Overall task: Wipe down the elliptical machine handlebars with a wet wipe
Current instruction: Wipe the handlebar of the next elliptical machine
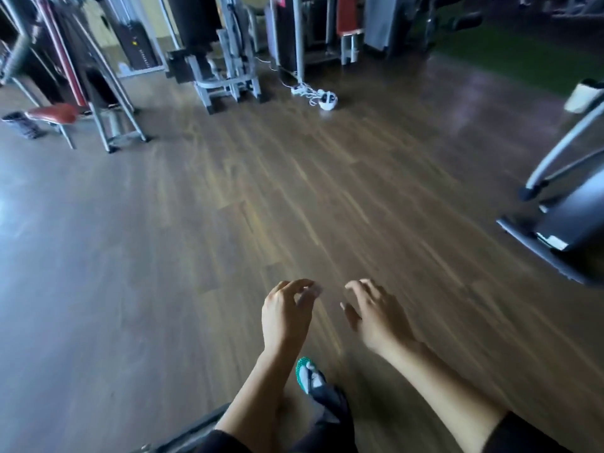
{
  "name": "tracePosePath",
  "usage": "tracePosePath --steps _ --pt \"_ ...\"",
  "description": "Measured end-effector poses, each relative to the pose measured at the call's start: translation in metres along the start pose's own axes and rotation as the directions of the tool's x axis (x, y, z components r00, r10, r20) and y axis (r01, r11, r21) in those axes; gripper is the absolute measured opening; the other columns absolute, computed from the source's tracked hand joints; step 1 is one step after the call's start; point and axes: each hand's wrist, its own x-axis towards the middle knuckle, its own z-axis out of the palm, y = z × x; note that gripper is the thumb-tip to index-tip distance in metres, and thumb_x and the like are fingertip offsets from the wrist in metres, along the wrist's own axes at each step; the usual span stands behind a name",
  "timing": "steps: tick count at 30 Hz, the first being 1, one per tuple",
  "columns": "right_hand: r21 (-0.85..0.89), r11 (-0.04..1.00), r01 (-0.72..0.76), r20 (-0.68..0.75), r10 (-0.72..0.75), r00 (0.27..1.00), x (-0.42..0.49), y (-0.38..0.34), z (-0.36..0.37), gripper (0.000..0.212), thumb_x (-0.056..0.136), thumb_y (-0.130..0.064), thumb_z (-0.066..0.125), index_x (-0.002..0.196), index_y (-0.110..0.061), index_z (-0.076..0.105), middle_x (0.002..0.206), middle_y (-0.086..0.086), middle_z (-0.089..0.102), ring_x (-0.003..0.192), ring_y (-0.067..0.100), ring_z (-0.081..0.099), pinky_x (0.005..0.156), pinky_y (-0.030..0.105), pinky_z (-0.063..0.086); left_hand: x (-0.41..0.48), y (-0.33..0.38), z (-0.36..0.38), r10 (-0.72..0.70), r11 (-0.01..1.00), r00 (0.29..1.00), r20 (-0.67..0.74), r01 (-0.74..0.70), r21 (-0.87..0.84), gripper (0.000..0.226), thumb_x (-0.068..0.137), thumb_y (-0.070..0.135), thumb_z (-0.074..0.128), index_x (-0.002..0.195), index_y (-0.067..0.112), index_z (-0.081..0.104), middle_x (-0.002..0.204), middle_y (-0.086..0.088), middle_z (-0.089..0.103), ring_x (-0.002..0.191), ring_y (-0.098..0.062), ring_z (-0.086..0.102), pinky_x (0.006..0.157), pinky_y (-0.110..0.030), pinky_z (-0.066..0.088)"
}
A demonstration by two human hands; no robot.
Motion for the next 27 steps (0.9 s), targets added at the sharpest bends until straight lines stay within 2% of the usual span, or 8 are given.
tracePosePath --steps 6,9,15,20,23,27 --pt "-0.013 0.995 0.102 0.057 -0.101 0.993 0.164 -0.035 -0.001 0.035 0.097 -0.04 0.043 0.127 -0.024 0.047 0.131 -0.003 0.049 0.119 0.02 0.05 0.092 0.031 0.039 0.15 -0.012 -0.018 -0.026 0.999 0.995 -0.099 0.029 0.026 0.008 0.084 0.041 0.07 0.089 0.037 0.075 0.087 0.01 0.068 0.078 -0.01 0.061 0.064 -0.017 0.038" --pt "0.008 0.984 0.181 0.068 -0.181 0.981 0.244 -0.071 0.004 0.035 0.096 -0.039 0.047 0.126 -0.022 0.05 0.129 -0.001 0.051 0.118 0.022 0.051 0.093 0.033 0.04 0.219 -0.023 -0.039 -0.081 0.996 0.983 -0.164 0.084 0.011 0.005 0.084 0.041 0.069 0.086 0.039 0.074 0.084 0.012 0.066 0.075 -0.008 0.058 0.062 -0.011 0.036" --pt "0.013 0.924 0.382 0.215 -0.376 0.901 0.364 -0.147 0.044 0.036 0.097 -0.042 0.042 0.13 -0.026 0.044 0.133 -0.006 0.047 0.121 0.017 0.048 0.094 0.028 0.037 0.315 -0.071 -0.082 -0.211 0.975 0.921 -0.326 0.221 -0.007 0.003 0.083 0.043 0.07 0.08 0.042 0.072 0.078 0.017 0.062 0.06 0.001 0.05 0.06 -0.009 0.034" --pt "0.056 0.833 0.55 0.317 -0.537 0.782 0.463 -0.231 0.089 0.035 0.097 -0.041 0.041 0.13 -0.028 0.044 0.134 -0.009 0.045 0.124 0.014 0.046 0.095 0.027 0.036 0.387 -0.127 -0.129 -0.326 0.94 0.792 -0.515 0.331 -0.086 0.002 0.082 0.044 0.07 0.081 0.044 0.072 0.081 0.016 0.067 0.061 -0.002 0.054 0.063 -0.018 0.044" --pt "0.076 0.744 0.664 0.366 -0.64 0.675 0.519 -0.291 0.107 0.035 0.097 -0.041 0.042 0.129 -0.028 0.045 0.134 -0.007 0.046 0.124 0.016 0.046 0.098 0.029 0.035 0.43 -0.154 -0.166 -0.379 0.912 0.677 -0.63 0.388 -0.132 0.001 0.081 0.042 0.072 0.08 0.042 0.072 0.079 0.015 0.068 0.061 -0.001 0.056 0.061 -0.02 0.045" --pt "0.106 0.586 0.804 0.42 -0.759 0.498 0.58 -0.38 0.125 0.037 0.097 -0.04 0.041 0.132 -0.028 0.043 0.136 -0.007 0.045 0.125 0.015 0.044 0.101 0.03 0.034 0.475 -0.179 -0.222 -0.438 0.866 0.509 -0.741 0.461 -0.195 0.001 0.08 0.039 0.073 0.08 0.04 0.073 0.082 0.016 0.069 0.075 0.001 0.062 0.067 -0.02 0.048"
